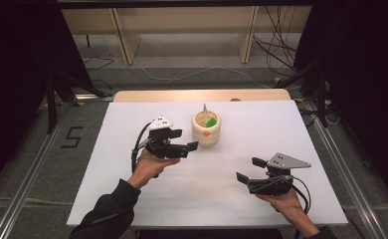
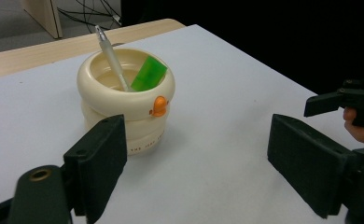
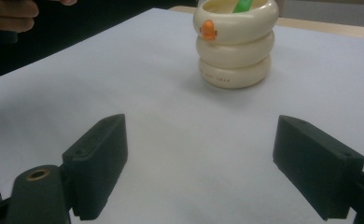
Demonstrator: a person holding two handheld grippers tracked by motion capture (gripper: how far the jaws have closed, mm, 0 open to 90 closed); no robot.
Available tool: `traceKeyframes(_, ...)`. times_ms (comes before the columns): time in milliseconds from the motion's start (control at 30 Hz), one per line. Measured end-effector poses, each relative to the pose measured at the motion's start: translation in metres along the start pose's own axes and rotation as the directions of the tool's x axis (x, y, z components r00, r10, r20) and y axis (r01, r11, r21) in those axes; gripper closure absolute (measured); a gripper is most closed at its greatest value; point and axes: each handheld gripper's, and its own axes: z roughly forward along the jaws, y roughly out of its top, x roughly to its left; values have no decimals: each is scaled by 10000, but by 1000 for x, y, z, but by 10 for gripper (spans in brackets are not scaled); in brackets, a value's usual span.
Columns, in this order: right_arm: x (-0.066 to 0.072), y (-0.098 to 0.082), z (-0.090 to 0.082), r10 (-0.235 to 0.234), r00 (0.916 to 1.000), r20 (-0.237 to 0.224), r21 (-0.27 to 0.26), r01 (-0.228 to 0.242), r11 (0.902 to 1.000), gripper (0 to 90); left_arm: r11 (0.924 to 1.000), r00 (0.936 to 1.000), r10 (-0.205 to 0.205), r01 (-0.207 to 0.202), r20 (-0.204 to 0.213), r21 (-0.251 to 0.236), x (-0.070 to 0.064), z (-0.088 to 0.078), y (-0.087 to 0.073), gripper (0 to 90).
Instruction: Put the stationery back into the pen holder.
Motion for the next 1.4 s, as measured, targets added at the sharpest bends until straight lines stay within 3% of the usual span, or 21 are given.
traceKeyframes(567,0,0,-2,74,10000,7,-45,-74,10000,188,9970,9976,688,-691,-78,-361,-11,-26,-31,167)
traceKeyframes(700,0,0,-2,67,10000,17,-67,-67,10000,187,9962,9965,836,-838,-94,-252,-11,-33,-38,166)
traceKeyframes(933,0,0,-1,78,10000,23,-36,-78,10000,187,9967,9968,721,-732,-333,-343,-8,-43,-48,160)
traceKeyframes(1167,0,-1,-1,49,10000,25,-56,-48,10000,186,9980,9970,625,-629,-449,-80,-8,-45,-60,159)
traceKeyframes(1400,0,-1,-2,85,9999,68,-47,-85,10000,185,9983,9971,529,-540,-553,-198,-5,-47,-62,159)
